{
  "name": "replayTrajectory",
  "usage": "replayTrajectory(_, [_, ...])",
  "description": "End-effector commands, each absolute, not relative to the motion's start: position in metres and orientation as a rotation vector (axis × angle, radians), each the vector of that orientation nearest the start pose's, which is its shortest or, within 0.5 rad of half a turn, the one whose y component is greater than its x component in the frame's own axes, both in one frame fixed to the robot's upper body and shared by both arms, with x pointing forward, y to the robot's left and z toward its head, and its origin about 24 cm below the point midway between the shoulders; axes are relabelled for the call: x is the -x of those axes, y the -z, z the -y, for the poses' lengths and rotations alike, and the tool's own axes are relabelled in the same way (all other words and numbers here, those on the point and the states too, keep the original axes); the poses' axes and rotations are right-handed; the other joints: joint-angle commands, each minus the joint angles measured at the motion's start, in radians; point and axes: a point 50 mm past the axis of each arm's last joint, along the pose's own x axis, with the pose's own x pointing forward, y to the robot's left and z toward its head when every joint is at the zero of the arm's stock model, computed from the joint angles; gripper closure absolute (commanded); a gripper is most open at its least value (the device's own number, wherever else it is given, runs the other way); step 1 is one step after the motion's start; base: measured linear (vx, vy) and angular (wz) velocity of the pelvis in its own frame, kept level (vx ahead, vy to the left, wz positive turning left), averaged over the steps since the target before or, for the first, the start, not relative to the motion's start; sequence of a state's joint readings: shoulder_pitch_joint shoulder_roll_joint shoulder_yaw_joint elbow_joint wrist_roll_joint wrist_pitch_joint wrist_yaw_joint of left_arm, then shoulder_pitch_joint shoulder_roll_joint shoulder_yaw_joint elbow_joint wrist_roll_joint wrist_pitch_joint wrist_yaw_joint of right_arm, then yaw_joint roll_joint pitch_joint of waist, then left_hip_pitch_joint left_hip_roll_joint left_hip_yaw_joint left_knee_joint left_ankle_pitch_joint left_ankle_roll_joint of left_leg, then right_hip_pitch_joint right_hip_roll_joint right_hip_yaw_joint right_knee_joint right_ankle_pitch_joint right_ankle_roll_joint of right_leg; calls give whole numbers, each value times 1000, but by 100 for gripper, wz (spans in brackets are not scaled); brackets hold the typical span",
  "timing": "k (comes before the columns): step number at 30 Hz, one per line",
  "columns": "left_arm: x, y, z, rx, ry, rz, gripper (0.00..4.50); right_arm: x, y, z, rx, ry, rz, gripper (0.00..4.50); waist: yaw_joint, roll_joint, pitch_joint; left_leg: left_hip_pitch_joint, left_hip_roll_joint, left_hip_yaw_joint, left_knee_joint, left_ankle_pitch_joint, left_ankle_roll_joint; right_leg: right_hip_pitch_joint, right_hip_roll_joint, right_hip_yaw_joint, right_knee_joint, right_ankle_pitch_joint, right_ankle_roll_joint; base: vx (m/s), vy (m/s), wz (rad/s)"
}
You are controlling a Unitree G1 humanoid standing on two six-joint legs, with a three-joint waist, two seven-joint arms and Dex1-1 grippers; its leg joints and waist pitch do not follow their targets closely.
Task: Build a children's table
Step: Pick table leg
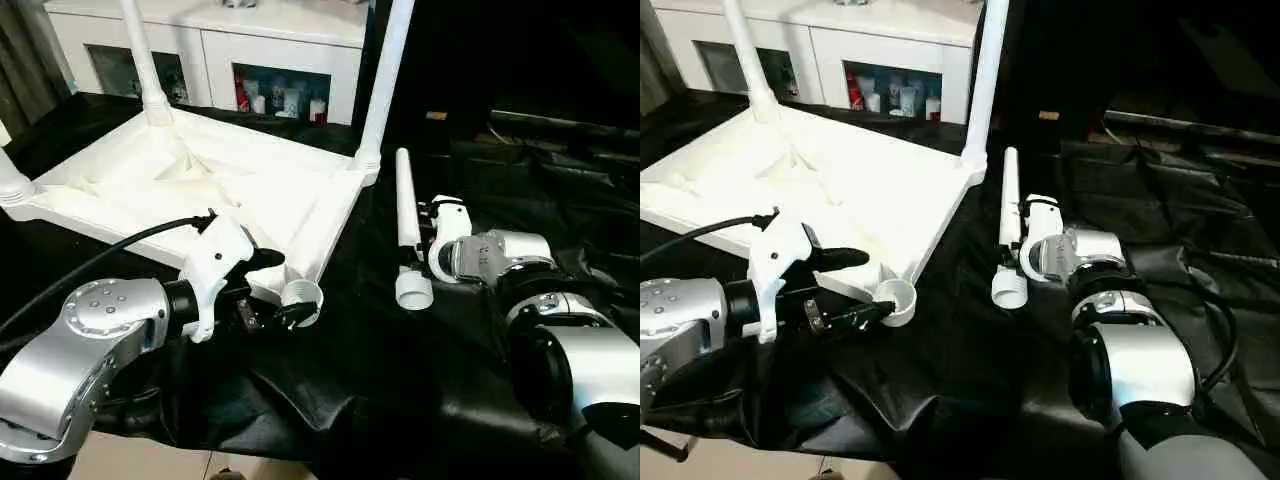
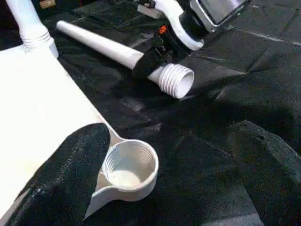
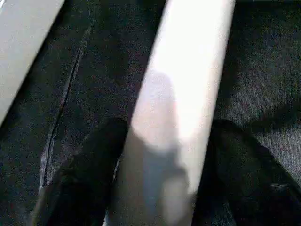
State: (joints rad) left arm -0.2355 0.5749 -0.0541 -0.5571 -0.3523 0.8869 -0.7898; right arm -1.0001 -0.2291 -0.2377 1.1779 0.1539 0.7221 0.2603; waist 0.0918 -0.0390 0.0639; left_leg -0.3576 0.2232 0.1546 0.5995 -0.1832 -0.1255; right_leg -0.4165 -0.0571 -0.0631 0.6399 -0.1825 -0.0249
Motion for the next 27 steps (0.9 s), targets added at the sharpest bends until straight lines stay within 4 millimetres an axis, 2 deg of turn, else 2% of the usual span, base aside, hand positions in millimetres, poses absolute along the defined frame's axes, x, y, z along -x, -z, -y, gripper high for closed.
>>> replayTrajectory(1, [-241,-146,-148,-279,978,-289,0,-367,-42,173,-279,-138,-901,168,3,10,-69,-2,-9,17,-63,-190,-42,56,-55,38,-71,-227,-155,0,0,0])
replayTrajectory(3, [-245,-147,-148,-287,952,-269,0,-366,-40,175,-313,-116,-891,185,5,9,-67,-1,-10,15,-63,-212,-45,56,-56,38,-75,-267,-145,0,0,0])
replayTrajectory(4, [-246,-148,-148,-283,946,-265,0,-366,-40,176,-324,-110,-886,185,5,8,-67,-2,-10,16,-63,-213,-44,55,-56,38,-76,-274,-142,0,0,0])
replayTrajectory(5, [-249,-150,-147,-265,920,-237,0,-367,-40,179,-375,-92,-857,193,6,12,-67,0,-10,15,-63,-220,-46,54,-57,37,-76,-283,-138,0,0,0])
replayTrajectory(7, [-250,-150,-146,-257,914,-227,0,-368,-41,180,-392,-87,-846,212,8,10,-68,0,-10,15,-62,-220,-46,55,-56,37,-78,-284,-137,0,0,0])
replayTrajectory(9, [-254,-151,-146,-239,892,-202,0,-371,-45,183,-447,-80,-786,219,8,27,-69,-1,-12,12,-61,-233,-49,55,-55,35,-75,-274,-143,0,0,0])
replayTrajectory(10, [-257,-152,-146,-226,878,-188,0,-372,-47,185,-472,-78,-767,223,7,22,-69,0,-12,14,-61,-237,-45,54,-54,35,-80,-274,-142,0,0,0])
replayTrajectory(11, [-262,-154,-146,-211,852,-160,0,-374,-51,189,-510,-75,-717,238,6,36,-69,2,-13,13,-59,-249,-46,51,-52,34,-79,-273,-147,0,0,0])
replayTrajectory(12, [-265,-155,-146,-202,837,-145,0,-375,-53,191,-531,-72,-689,238,6,26,-69,1,-13,15,-58,-252,-37,54,-52,34,-83,-266,-149,0,0,0])
replayTrajectory(13, [-268,-156,-146,-194,821,-129,0,-376,-55,193,-557,-68,-663,243,9,33,-71,4,-14,14,-57,-248,-38,54,-52,34,-80,-258,-153,0,0,0])
replayTrajectory(14, [-273,-156,-146,-165,810,-117,0,-377,-57,196,-601,-68,-624,245,8,34,-74,-1,-15,14,-56,-223,-34,59,-51,35,-74,-220,-161,0,0,0])
replayTrajectory(16, [-275,-157,-145,-145,809,-116,0,-378,-58,198,-620,-69,-608,251,8,29,-74,-2,-16,15,-55,-217,-24,60,-50,32,-78,-235,-156,0,0,0])
replayTrajectory(18, [-287,-159,-143,-73,771,-94,0,-383,-76,208,-747,-119,-388,256,9,35,-76,-6,-17,18,-52,-202,-11,62,-49,34,-81,-217,-157,0,0,0])
replayTrajectory(19, [-289,-159,-142,-53,765,-95,0,-384,-80,210,-775,-135,-331,258,12,33,-78,-5,-16,18,-51,-193,-7,62,-51,34,-80,-207,-157,0,0,0])
replayTrajectory(20, [-292,-160,-141,-18,762,-89,0,-384,-87,213,-808,-169,-245,258,12,32,-81,-10,-15,15,-52,-162,1,67,-51,33,-72,-163,-173,0,0,0])
replayTrajectory(21, [-292,-160,-141,-18,762,-89,0,-384,-87,213,-808,-169,-245,259,13,40,-81,-10,-16,15,-50,-160,4,65,-49,33,-70,-155,-180,0,0,0])
replayTrajectory(22, [-296,-163,-138,27,758,-72,0,-383,-94,215,-842,-232,-166,259,11,35,-82,-13,-14,14,-50,-145,10,67,-50,32,-70,-136,-189,0,0,0])
replayTrajectory(23, [-304,-168,-133,119,749,-45,0,-379,-108,216,-911,-374,-32,259,12,38,-81,-11,-19,19,-47,-145,28,68,-46,33,-76,-120,-193,0,0,0])
replayTrajectory(24, [-304,-168,-133,119,749,-45,0,-379,-108,216,-911,-374,-32,259,15,36,-85,-12,-14,16,-47,-127,41,73,-49,33,-70,-90,-206,0,0,0])
replayTrajectory(26, [-314,-175,-126,285,744,-39,0,-367,-133,216,-1028,-599,151,260,17,32,-83,-12,-15,17,-48,-114,62,75,-47,32,-72,-67,-218,0,0,0])
replayTrajectory(27, [-315,-176,-125,297,745,-40,0,-366,-134,216,-1035,-612,160,260,23,27,-85,-11,-12,14,-48,-102,69,77,-51,32,-70,-62,-225,0,0,0])
